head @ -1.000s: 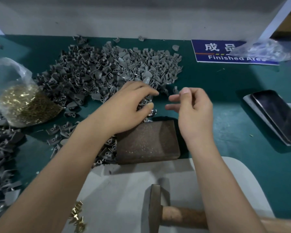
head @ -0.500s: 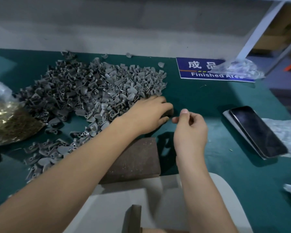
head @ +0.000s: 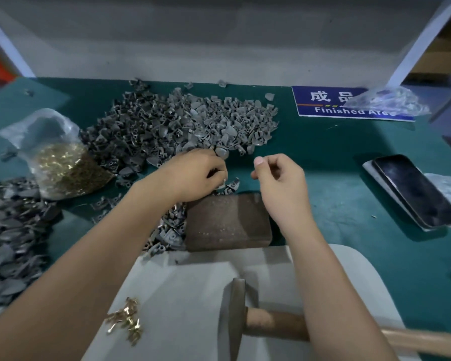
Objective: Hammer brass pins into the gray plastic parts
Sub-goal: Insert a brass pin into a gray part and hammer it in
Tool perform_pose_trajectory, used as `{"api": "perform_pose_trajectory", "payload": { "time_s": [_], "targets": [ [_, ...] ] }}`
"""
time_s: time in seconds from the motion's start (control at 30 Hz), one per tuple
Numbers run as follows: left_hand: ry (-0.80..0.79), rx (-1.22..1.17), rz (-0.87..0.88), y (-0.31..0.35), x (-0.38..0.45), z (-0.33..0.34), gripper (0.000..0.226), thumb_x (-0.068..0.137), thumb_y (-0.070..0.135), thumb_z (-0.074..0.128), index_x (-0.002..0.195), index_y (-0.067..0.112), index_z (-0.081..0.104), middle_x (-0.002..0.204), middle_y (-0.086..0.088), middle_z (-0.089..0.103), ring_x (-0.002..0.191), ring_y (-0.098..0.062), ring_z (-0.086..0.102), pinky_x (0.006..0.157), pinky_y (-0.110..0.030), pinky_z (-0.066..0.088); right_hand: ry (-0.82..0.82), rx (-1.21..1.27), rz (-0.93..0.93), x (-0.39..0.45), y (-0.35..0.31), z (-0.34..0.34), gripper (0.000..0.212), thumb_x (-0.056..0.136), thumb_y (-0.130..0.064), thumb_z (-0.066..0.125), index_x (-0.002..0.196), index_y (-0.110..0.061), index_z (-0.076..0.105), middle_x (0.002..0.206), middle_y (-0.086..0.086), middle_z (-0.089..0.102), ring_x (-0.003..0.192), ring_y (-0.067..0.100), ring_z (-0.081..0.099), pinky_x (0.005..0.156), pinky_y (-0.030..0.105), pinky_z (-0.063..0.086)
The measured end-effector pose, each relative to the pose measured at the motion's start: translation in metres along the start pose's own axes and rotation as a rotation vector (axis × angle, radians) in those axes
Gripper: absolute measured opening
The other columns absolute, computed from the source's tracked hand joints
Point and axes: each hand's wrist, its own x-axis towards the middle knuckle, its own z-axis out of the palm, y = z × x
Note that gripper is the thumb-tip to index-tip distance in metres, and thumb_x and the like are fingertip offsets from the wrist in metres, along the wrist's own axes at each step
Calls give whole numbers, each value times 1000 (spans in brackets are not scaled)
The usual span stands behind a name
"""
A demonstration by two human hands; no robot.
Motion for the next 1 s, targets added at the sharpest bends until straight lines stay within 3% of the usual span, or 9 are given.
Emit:
{"api": "perform_pose_trajectory", "payload": {
  "time_s": [0.17, 0.33, 0.47, 0.53, 0.6, 0.7, 0.77, 0.9, 1.0],
  "targets": [
    [58, -69, -23, -7, -30, -5, 34, 105, 42, 45, 103, 18, 70, 97, 2, 67, 90, -19, 62, 84, -43, 52, -215, -243, -113, -6, -11, 3, 19, 103, -36, 56, 89, -24, 61, 78, -8, 63, 71, 7, 55, 62, 29, 39],
    [356, -232, -157, -11, -72, 2, 32, 107, 19, 41, 128, 24, 64, 123, 2, 66, 106, -17, 61, 92, -37, 49, -301, -544, -167, -8, -29, 10, 17, 108, -36, 44, 99, -23, 49, 81, -3, 58, 76, 22, 55, 66, 40, 42],
    [439, -319, -297, -13, -112, 5, 34, 109, 20, 37, 133, 30, 59, 123, 7, 62, 75, -7, 59, 66, -22, 49, -348, -577, -175, -12, -33, 15, 18, 109, -34, 42, 100, -20, 48, 80, -2, 55, 71, 15, 51, 57, 37, 34],
    [468, -311, -301, -10, -135, 3, 32, 108, 24, 39, 132, 32, 60, 122, 13, 61, 96, -7, 61, 81, -28, 51, -388, -601, -200, -15, -33, 19, 18, 109, -35, 43, 101, -20, 50, 82, 0, 57, 71, 15, 52, 54, 34, 34],
    [495, -329, -311, -5, -163, 2, 28, 106, 30, 45, 127, 35, 62, 115, 25, 58, 105, -2, 57, 87, -26, 47, -415, -603, -234, -16, -33, 21, 20, 108, -36, 43, 102, -19, 53, 84, 0, 60, 72, 17, 54, 55, 33, 38],
    [453, -373, -270, 4, -206, 8, 24, 99, 40, 51, 119, 42, 64, 109, 30, 60, 105, 6, 56, 79, -11, 42, -415, -488, -239, -16, -33, 23, 21, 108, -37, 44, 99, -24, 58, 94, -6, 68, 79, 12, 60, 66, 30, 47],
    [370, -380, -247, 11, -230, 17, 26, 93, 50, 52, 117, 48, 63, 108, 31, 59, 104, 6, 56, 76, -12, 42, -354, -414, -239, -13, -32, 21, 19, 107, -36, 46, 98, -26, 59, 96, -13, 68, 80, 2, 59, 62, 15, 43],
    [277, -402, -232, 17, -254, 33, 40, 83, 60, 64, 121, 47, 61, 112, 28, 54, 112, 4, 49, 88, -3, 35, -284, -392, -359, -13, -38, 20, 18, 102, -34, 59, 89, -22, 63, 77, -15, 61, 69, -8, 53, 56, 6, 35],
    [227, -293, -180, 20, -260, 42, 54, 79, 61, 68, 127, 38, 63, 112, 22, 53, 109, -4, 46, 94, -18, 38, -318, -373, -414, -22, -45, 26, 16, 98, -36, 66, 85, -25, 66, 75, -18, 61, 69, -9, 53, 61, 5, 34]
  ]
}}
